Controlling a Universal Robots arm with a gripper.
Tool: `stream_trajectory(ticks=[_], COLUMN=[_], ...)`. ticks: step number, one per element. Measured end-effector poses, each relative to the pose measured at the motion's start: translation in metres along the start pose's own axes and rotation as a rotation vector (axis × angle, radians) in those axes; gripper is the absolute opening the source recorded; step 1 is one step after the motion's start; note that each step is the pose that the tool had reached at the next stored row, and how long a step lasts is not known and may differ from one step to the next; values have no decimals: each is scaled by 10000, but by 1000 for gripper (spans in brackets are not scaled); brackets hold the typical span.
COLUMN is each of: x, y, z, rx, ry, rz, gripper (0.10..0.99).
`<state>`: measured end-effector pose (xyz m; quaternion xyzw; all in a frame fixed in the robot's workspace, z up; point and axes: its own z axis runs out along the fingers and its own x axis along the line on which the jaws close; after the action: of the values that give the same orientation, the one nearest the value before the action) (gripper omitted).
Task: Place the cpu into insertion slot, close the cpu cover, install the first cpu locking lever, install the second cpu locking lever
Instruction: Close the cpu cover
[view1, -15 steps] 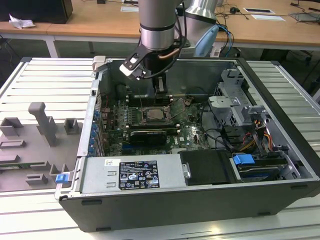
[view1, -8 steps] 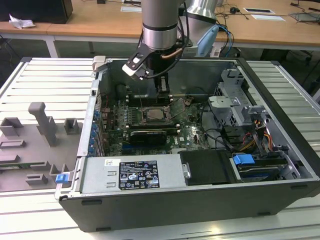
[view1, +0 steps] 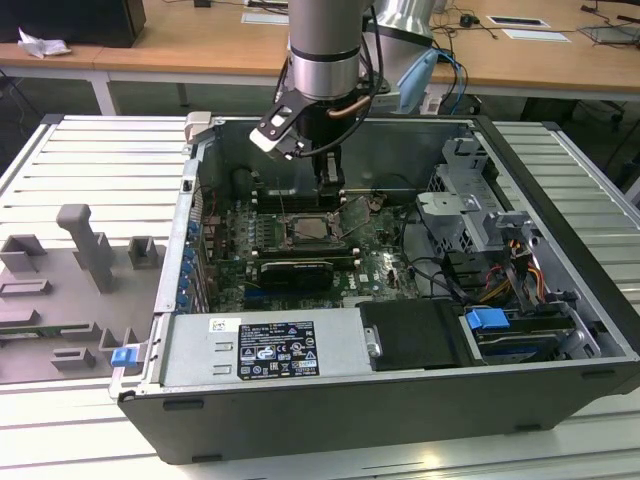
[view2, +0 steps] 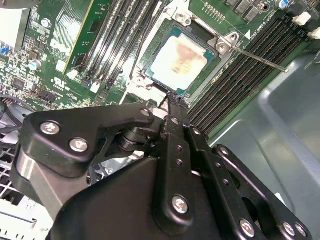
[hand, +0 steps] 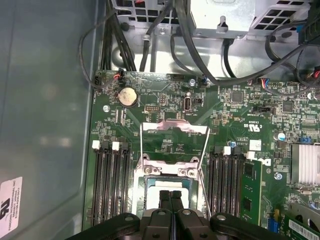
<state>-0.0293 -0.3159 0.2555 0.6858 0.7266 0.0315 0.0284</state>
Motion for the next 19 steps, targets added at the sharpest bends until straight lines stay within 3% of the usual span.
stream_trajectory(ticks=[5, 11, 14, 18, 19], x=[1, -3, -2, -4, -6], y=[13, 110, 160, 187, 229], z=[-13, -8, -57, -61, -57], rx=[0, 1, -1, 1, -3], ry=[3, 6, 10, 9, 14], rz=[-22, -89, -96, -111, -142], gripper=[106, 106, 106, 106, 106])
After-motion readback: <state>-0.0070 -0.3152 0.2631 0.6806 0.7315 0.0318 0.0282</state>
